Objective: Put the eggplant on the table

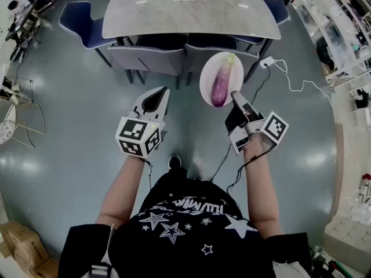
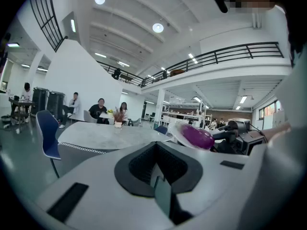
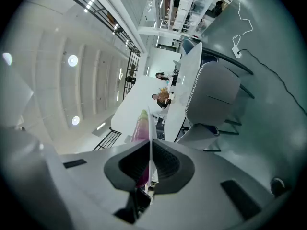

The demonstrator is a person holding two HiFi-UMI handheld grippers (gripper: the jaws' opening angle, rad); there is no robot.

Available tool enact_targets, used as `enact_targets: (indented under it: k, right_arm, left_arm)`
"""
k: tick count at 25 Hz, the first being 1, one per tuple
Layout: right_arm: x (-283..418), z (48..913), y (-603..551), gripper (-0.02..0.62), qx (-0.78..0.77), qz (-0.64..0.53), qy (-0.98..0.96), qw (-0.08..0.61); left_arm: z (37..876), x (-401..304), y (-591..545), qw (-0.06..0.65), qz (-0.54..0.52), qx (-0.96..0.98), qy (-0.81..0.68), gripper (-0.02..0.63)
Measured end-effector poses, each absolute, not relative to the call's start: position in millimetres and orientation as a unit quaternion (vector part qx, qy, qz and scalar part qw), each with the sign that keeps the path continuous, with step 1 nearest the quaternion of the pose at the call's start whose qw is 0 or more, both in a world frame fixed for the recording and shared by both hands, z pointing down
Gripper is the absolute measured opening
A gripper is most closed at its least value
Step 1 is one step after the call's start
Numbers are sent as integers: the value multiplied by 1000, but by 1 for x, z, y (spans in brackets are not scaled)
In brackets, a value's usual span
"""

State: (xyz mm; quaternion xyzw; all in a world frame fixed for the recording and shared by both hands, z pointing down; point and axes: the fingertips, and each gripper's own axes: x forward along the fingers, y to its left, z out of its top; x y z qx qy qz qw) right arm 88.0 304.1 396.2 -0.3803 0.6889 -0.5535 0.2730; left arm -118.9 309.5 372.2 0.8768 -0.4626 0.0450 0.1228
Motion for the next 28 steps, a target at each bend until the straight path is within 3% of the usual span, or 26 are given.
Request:
enact_targets:
  k: [15,21,28]
  right_arm:
    - [133,392,415,21,-348,-556,722,221]
    - [107,386,380,21,-350,-552,726,215]
    - [109,391,410,21,-353,-544,733,206]
  left_arm:
    - [360,-60,441,114,45,854,-505,8]
    - [359,-80,397,114,44,857,-500,8]
    - [366,-74,424,119,37,860,-494,8]
